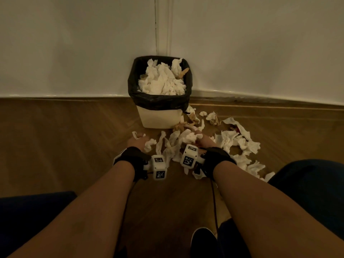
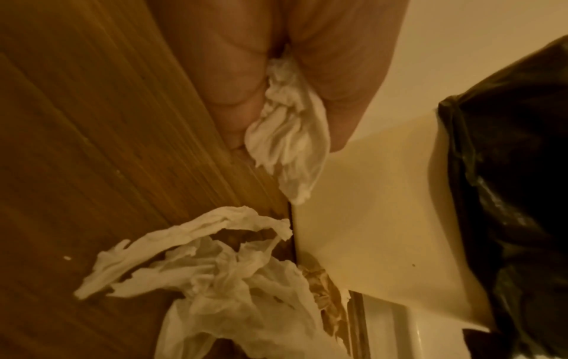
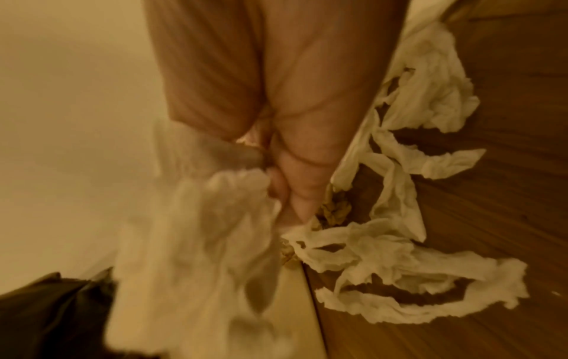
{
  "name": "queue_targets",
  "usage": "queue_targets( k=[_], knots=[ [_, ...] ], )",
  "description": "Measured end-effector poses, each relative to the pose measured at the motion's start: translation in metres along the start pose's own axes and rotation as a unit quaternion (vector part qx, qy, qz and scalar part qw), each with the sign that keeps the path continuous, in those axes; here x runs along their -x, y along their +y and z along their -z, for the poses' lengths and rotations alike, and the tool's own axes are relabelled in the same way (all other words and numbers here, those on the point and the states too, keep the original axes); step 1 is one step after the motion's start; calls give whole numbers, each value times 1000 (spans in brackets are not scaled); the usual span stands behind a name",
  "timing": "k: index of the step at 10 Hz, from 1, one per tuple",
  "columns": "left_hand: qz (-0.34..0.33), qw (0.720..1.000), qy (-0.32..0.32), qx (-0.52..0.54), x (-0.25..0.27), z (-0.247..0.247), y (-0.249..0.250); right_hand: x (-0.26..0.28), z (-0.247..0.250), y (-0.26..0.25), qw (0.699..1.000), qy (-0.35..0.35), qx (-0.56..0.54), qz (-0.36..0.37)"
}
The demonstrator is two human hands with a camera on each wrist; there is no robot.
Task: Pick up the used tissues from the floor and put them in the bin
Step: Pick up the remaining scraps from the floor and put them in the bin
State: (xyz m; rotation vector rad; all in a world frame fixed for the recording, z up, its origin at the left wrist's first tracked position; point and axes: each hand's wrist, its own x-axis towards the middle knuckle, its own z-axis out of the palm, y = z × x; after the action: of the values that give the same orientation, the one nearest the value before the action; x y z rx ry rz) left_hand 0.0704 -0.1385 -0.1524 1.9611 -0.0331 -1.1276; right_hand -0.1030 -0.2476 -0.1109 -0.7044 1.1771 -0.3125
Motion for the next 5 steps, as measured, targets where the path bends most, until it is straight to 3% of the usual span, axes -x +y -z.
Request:
queue_targets(
  k=[1, 2, 3, 4, 5],
  knots=[
    [62, 984, 13, 167, -1, 0, 5, -11, -1, 6, 997, -51, -52, 14],
    [62, 967, -1, 245, -4, -2, 8, -14, 0, 12, 995, -79, -56, -1],
    [49, 950, -104, 292, 2, -9, 8, -11, 6, 15, 992, -81, -101, -13],
    [54, 956, -74, 277, 4, -10, 4, -7, 7, 16, 982, -79, -173, -2],
    [50, 965, -45, 252, 2, -12, -1, -3, 7, 15, 986, -83, -139, -35]
  ],
)
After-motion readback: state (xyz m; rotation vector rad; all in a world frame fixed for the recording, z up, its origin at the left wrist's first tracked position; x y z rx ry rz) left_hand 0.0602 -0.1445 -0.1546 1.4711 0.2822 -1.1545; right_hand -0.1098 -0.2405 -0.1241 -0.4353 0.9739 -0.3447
